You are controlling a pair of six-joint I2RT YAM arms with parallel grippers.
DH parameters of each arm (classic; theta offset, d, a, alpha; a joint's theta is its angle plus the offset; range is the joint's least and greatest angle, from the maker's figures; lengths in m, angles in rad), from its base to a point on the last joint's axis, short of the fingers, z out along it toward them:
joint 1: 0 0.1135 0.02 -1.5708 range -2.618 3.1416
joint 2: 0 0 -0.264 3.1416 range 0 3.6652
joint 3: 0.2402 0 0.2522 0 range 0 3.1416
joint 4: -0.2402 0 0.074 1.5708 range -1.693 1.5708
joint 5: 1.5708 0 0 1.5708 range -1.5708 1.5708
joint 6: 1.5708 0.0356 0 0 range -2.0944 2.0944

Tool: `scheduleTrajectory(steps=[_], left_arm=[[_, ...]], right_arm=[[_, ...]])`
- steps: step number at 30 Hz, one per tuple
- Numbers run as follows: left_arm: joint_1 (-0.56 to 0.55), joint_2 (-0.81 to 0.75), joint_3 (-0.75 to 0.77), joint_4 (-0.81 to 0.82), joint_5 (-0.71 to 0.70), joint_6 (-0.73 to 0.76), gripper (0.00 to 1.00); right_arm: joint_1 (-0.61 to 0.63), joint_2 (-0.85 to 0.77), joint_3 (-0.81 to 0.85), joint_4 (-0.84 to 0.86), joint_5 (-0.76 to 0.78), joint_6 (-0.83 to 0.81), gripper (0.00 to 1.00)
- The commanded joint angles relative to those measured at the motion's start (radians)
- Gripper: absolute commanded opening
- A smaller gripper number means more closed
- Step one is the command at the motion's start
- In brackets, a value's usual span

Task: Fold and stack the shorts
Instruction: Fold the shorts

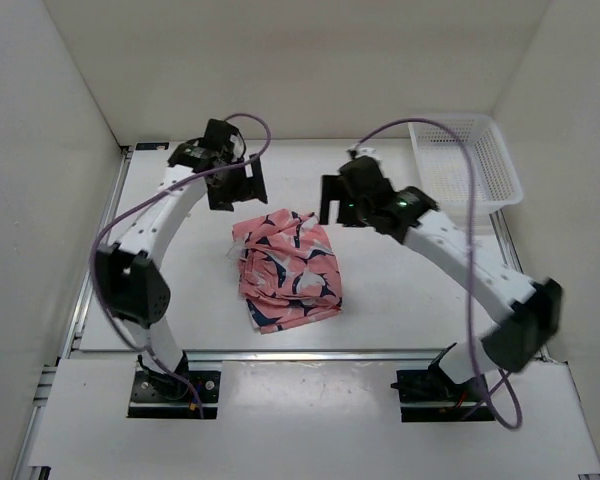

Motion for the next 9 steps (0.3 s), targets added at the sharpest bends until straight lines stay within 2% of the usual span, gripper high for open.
scheduleTrajectory(steps=[1,6,9], left_arm=[[0.014,-0.205,0.059,-0.070,-0.018,0.035,0.99],[0.033,-0.467,-0.048,-0.033,-0.088,0.025,0.99],[0.033,-0.559,-0.105,-0.024,-0.116,0.016,0.99]], right_arm=[[-0.052,-0.189,-0.078,-0.103,0.205,0.026,1.00],[-0.140,-0.397,-0.177,-0.200,0.328,0.026,1.00],[-0.171,-0.479,-0.233,-0.200,0.339,0.016,0.95]])
